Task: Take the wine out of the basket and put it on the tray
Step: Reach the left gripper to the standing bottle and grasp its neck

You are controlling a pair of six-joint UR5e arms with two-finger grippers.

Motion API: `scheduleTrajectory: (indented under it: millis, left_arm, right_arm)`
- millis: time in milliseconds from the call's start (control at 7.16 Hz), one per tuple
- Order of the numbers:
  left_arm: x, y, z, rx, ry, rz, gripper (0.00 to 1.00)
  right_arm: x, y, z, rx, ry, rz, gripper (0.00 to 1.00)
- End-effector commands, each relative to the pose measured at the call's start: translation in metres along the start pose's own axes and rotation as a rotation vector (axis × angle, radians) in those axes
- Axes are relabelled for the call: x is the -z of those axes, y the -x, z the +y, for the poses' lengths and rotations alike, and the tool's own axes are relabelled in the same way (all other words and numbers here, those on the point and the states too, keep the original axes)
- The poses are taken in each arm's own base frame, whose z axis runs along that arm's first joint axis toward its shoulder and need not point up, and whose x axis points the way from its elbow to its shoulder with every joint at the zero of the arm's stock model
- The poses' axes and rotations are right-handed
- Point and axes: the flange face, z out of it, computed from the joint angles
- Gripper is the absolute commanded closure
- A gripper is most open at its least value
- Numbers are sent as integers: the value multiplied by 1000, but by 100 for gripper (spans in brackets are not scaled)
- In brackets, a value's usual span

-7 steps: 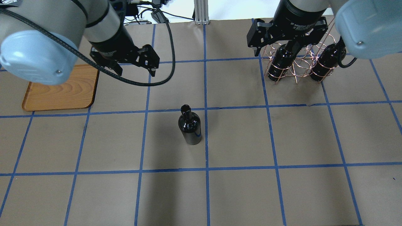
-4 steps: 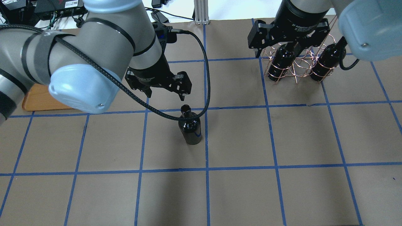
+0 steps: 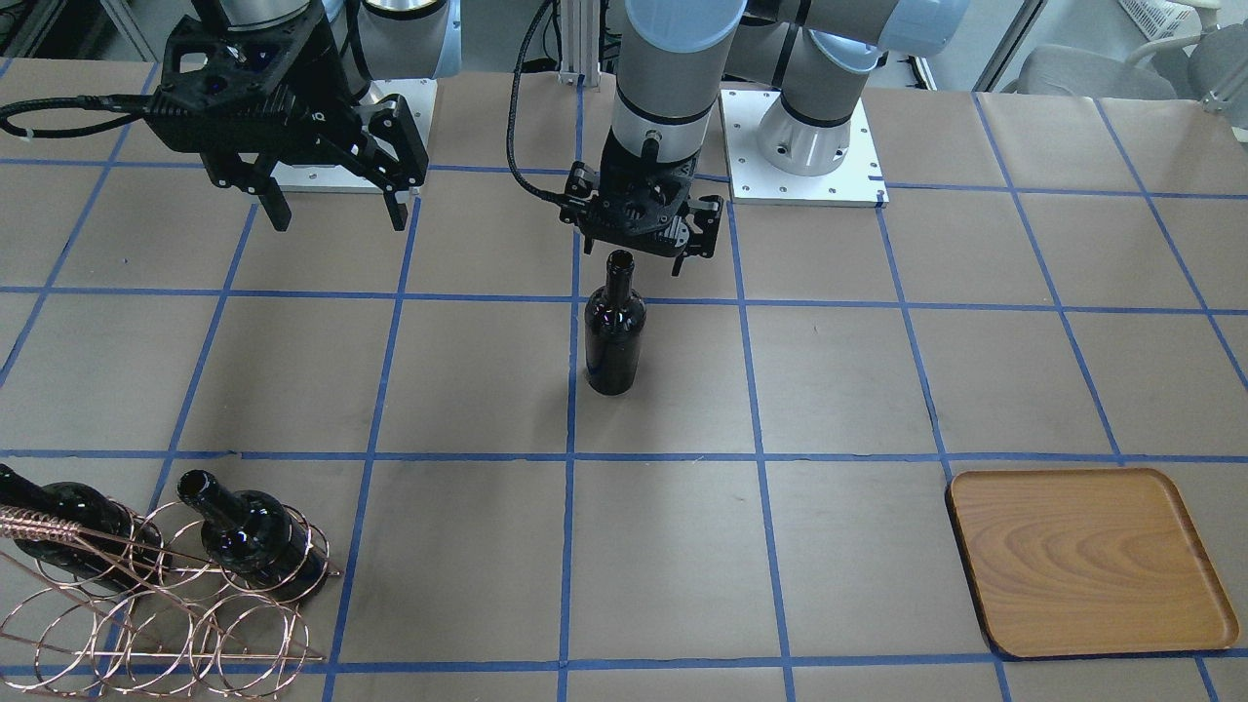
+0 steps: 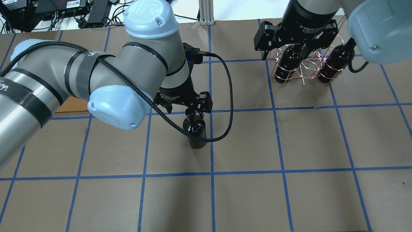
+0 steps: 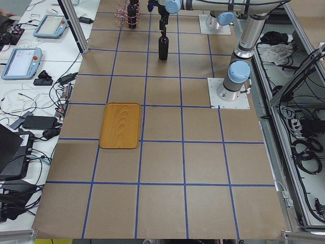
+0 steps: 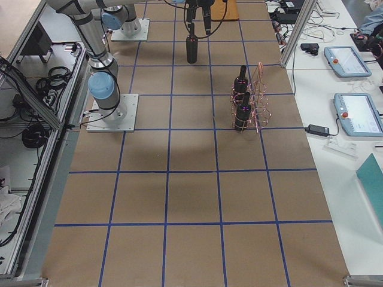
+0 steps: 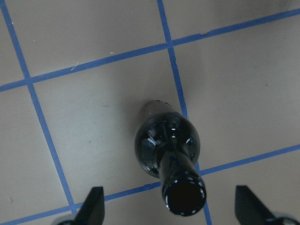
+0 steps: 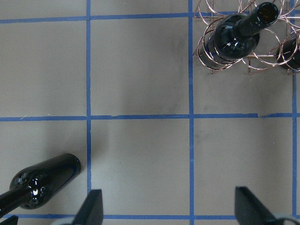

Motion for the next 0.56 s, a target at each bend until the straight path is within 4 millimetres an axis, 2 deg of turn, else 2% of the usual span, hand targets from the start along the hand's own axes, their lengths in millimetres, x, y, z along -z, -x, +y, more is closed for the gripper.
scheduleTrajectory:
  millis: [0, 140, 279, 419]
  left_arm:
    - [-17, -3, -9, -2, 17, -2, 18]
    - [-19, -4, -9, -3, 20, -1, 20]
    - [-23, -5, -10, -7, 29, -1, 30]
    - [-26, -4, -9, -12, 35, -3, 50]
  right_arm:
    - [1, 0, 0, 1, -3, -1, 0]
    - [1, 0, 0, 1, -3, -1, 0]
    - [0, 0, 0, -1, -1, 0, 0]
    - [0, -1, 0, -1, -2, 1, 0]
